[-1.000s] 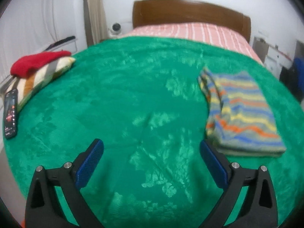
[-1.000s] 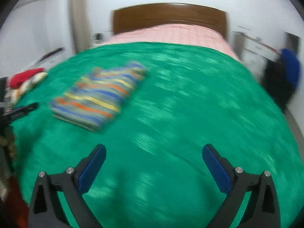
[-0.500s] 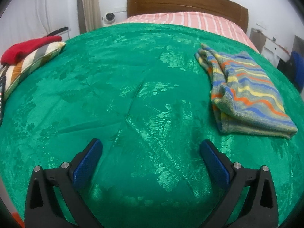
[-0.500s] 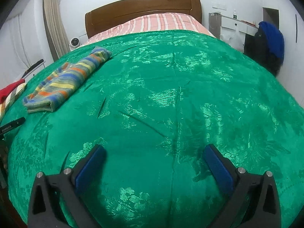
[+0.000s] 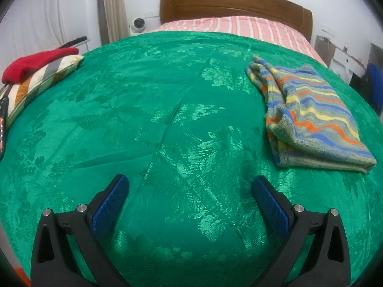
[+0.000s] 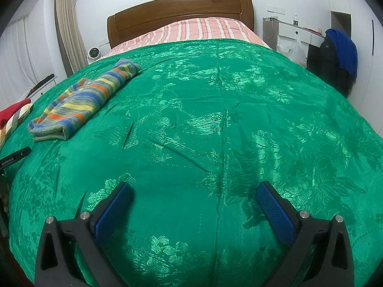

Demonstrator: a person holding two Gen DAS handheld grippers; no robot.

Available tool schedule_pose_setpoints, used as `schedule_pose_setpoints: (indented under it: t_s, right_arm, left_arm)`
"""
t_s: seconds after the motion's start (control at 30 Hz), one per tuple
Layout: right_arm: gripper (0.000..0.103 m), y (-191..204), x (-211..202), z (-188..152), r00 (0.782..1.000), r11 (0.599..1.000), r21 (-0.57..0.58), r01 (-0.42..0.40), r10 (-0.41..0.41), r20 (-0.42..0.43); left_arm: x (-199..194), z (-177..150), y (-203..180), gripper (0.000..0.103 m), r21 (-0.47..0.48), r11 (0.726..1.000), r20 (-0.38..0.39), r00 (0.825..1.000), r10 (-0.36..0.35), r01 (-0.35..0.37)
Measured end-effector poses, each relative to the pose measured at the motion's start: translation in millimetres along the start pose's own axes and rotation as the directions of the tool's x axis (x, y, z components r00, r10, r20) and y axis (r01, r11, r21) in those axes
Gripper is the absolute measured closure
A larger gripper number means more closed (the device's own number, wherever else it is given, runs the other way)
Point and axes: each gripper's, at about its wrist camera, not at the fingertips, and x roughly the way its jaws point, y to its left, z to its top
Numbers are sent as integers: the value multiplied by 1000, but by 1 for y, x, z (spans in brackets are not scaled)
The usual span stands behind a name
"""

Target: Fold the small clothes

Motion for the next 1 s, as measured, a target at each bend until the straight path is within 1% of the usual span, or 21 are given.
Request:
schedule_pose_setpoints:
  t_s: [0.8, 0.87, 0.9, 0.93, 1.0]
  right_arm:
    - [0, 0, -1, 0, 1000, 1000, -2, 2, -2, -1]
    - [0, 0, -1, 0, 1000, 1000, -2, 2, -2, -1]
    - [0, 0, -1, 0, 1000, 1000, -2, 3, -3, -4]
    - [0, -1, -1, 0, 1000, 1000, -3, 4, -4, -4]
    - [0, 1, -1, 1, 1000, 1000, -13, 17, -17, -21]
  left_arm:
    - [0, 1, 1, 0, -1, 1000, -6, 1000, -5, 5]
    - [0, 6, 2, 1, 7, 1000, -43, 999, -21, 21]
    - [-2, 12, 2, 1, 22, 999, -79, 996, -39, 41]
    - [-4, 17, 3, 1, 23, 997, -94, 993, -65, 68]
    - [-14, 31, 7, 1, -10, 989, -78, 986, -150, 150]
